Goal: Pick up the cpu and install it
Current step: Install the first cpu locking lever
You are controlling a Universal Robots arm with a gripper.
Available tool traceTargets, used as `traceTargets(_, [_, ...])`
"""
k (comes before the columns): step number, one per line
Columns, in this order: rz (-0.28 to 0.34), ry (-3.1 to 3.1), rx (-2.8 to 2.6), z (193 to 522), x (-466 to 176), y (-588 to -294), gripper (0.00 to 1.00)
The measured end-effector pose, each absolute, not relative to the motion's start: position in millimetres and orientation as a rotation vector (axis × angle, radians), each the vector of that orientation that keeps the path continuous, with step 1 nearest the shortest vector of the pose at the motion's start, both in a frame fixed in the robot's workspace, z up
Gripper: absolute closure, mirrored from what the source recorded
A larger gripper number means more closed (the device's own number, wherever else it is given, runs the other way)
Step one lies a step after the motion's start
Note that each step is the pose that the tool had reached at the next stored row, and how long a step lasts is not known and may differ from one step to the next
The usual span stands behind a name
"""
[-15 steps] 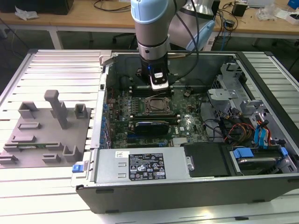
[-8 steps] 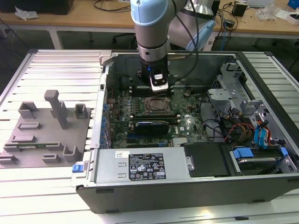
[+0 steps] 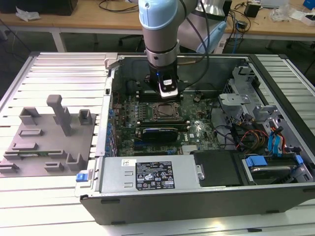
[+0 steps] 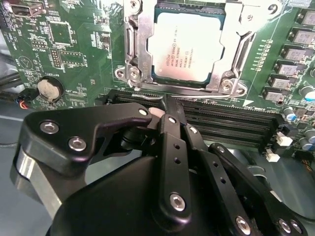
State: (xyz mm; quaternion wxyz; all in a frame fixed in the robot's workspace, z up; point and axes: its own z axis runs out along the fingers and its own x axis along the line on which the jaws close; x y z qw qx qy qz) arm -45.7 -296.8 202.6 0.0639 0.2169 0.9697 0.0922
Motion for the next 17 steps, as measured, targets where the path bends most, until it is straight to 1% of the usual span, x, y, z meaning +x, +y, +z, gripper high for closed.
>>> traceTargets(14, [0.277, 2.925, 0.667, 198.4, -41.2, -296.7, 0.89])
traceTargets(17, [0.278, 2.925, 0.667, 206.2, -41.1, -296.6, 0.89])
